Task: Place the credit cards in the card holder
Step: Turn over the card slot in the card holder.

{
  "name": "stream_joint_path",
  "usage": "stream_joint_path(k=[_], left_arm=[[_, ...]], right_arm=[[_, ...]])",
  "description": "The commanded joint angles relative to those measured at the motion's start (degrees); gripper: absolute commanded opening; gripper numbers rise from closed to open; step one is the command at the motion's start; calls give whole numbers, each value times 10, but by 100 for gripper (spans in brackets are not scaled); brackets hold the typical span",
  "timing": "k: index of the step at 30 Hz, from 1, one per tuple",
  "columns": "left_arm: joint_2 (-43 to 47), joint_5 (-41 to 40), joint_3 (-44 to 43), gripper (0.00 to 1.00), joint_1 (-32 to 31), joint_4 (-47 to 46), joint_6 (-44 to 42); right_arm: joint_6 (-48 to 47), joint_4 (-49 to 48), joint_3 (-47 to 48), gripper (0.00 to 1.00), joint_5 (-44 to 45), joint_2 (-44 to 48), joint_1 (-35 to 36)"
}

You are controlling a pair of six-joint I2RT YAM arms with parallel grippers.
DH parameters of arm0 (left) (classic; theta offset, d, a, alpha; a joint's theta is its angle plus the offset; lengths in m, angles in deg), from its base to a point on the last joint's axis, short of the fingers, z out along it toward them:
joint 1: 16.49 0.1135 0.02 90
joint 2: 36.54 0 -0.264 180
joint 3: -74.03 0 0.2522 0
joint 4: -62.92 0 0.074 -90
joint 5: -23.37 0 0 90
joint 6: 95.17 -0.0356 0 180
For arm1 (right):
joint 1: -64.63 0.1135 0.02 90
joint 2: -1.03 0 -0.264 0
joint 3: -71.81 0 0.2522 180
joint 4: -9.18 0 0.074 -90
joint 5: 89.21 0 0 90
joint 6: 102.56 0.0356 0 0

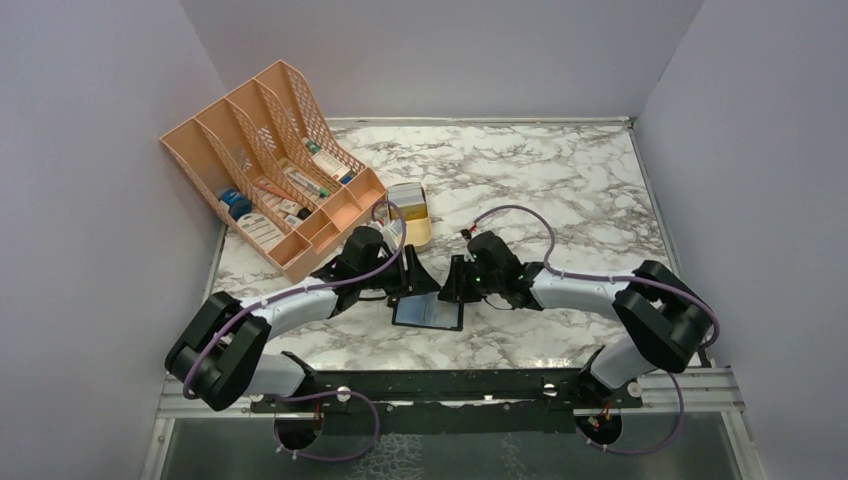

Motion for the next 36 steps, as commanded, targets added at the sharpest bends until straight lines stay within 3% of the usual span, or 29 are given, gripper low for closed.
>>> stream_joint_path(k=[1, 15, 26, 36], left_arm=[[-13, -19, -18, 49, -10, 0, -10], [-32, -47, -15, 35, -16, 16, -34], [-17, -46, -19, 42, -22, 17, -32], [2, -72, -24, 42, -22, 50, -46]], right_arm=[[-8, 48, -2, 30, 52, 51, 2], [16, 27, -40, 29, 9, 114, 3], [25, 8, -50, 31, -19, 129, 2], [21, 58, -38, 37, 27, 168, 3]])
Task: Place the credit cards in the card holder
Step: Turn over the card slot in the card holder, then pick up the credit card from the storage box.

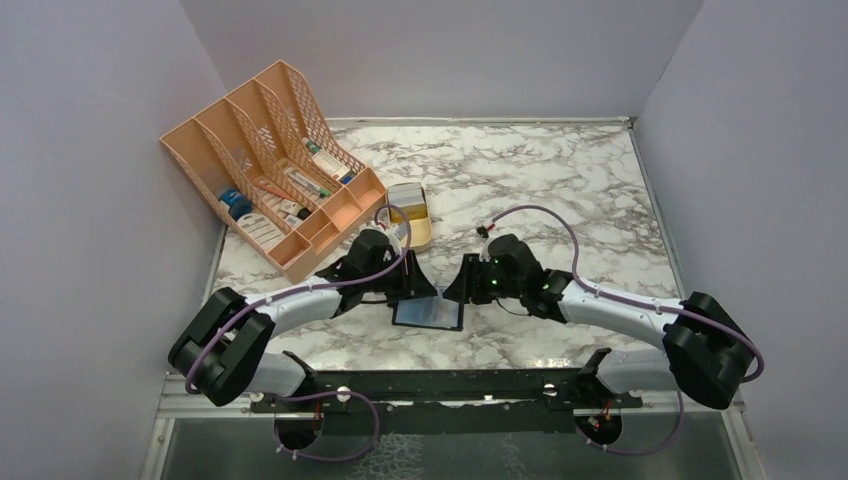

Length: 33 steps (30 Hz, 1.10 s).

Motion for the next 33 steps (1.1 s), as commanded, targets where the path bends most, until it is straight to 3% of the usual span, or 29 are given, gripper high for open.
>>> stream_joint_path(k=[1, 13, 21, 24, 28, 33], left_arm=[[27, -31, -20, 43, -2, 22, -20], [47, -60, -31, 49, -2, 61, -43], [115, -212, -95, 56, -1, 221, -120], [149, -255, -114, 66, 6, 262, -148], [150, -261, -157, 68, 38, 297, -237], [81, -266, -258, 68, 54, 339, -391]], right_arm=[[-1, 27, 7, 37, 32, 29, 3], [-13, 40, 17, 39, 41, 39, 3], [-63, 52, 55, 42, 61, 31, 3], [-103, 51, 93, 43, 72, 8, 2], [-119, 72, 146, 44, 66, -25, 3], [-100, 45, 142, 44, 42, -23, 3]])
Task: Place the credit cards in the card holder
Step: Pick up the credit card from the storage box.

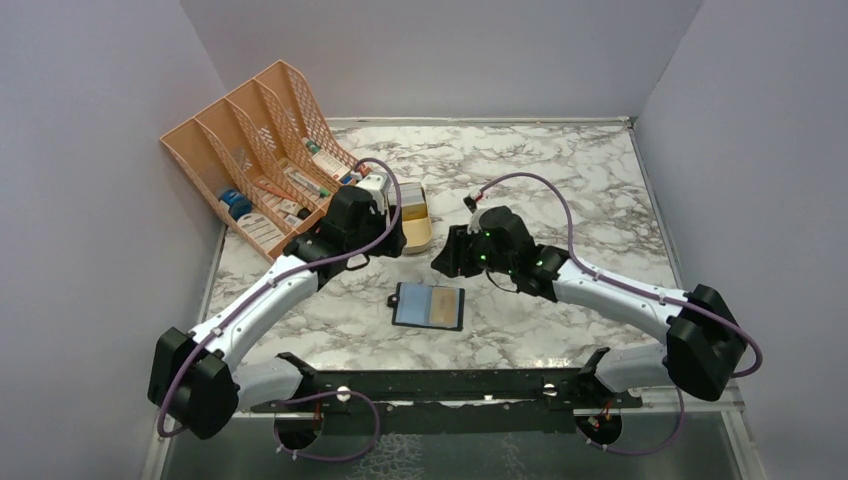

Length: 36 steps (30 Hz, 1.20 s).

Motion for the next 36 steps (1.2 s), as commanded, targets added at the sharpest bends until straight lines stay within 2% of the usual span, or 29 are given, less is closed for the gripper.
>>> stream_joint_path(k=[1, 6, 13, 17, 26, 36], left_arm=[[-64, -30, -103, 69, 13, 59, -183], [-160, 31, -215, 70, 19, 87, -330], [-275, 19, -304, 72, 19, 88, -480], [-347, -24, -350, 71, 20, 91, -537], [-461, -45, -416, 61, 16, 89, -569], [-493, -109, -400, 57, 4, 50, -583]], right_arm=[[-1, -18, -5, 44, -10, 4, 2], [4, -24, -33, 44, -15, 41, 2], [8, -10, -67, 44, -2, 111, 2], [12, -16, -94, 44, -4, 144, 3], [21, 16, -96, 44, 20, 171, 3], [27, 36, -79, 44, 37, 168, 3]])
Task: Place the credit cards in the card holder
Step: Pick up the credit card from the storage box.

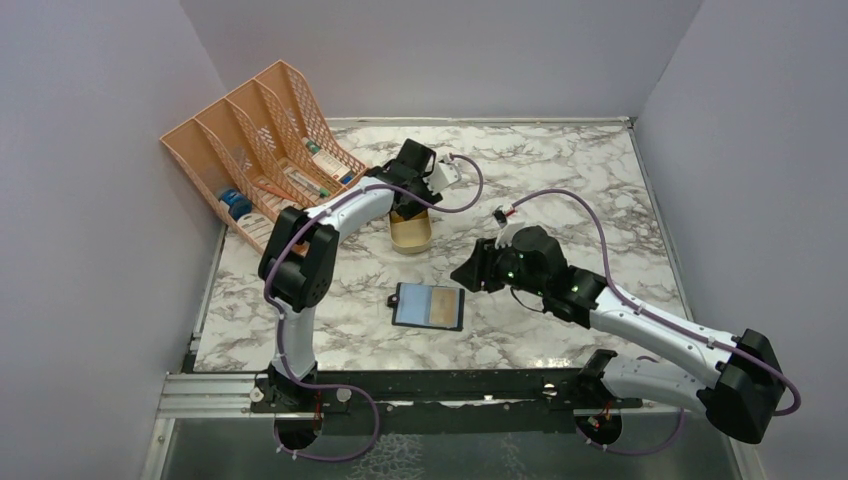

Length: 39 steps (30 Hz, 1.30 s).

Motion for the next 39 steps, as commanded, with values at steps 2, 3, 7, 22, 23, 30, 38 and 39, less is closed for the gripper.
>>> stream_joint_path(k=[2, 3, 7, 22, 23, 30, 38, 39], left_arm=[[-12, -59, 1, 56, -13, -35, -18], [-13, -60, 3, 56, -14, -37, -20], [-12, -58, 15, 56, -19, -43, -26], [-23, -106, 19, 48, -24, -57, -31], [-22, -108, 18, 47, -24, -57, -32], [-22, -139, 9, 44, -28, -57, -30], [-13, -153, 6, 43, -31, -57, -33], [-12, -153, 6, 43, -31, -57, -33]], right_arm=[[8, 20, 17, 44, 26, 4, 2], [9, 19, 16, 44, 27, 3, 3], [9, 19, 14, 44, 26, 2, 3], [16, 22, 4, 44, 40, 23, 3], [17, 22, 3, 44, 40, 24, 2], [20, 20, 2, 44, 38, 22, 3], [21, 18, 1, 44, 37, 20, 3], [21, 17, 1, 44, 37, 19, 2]])
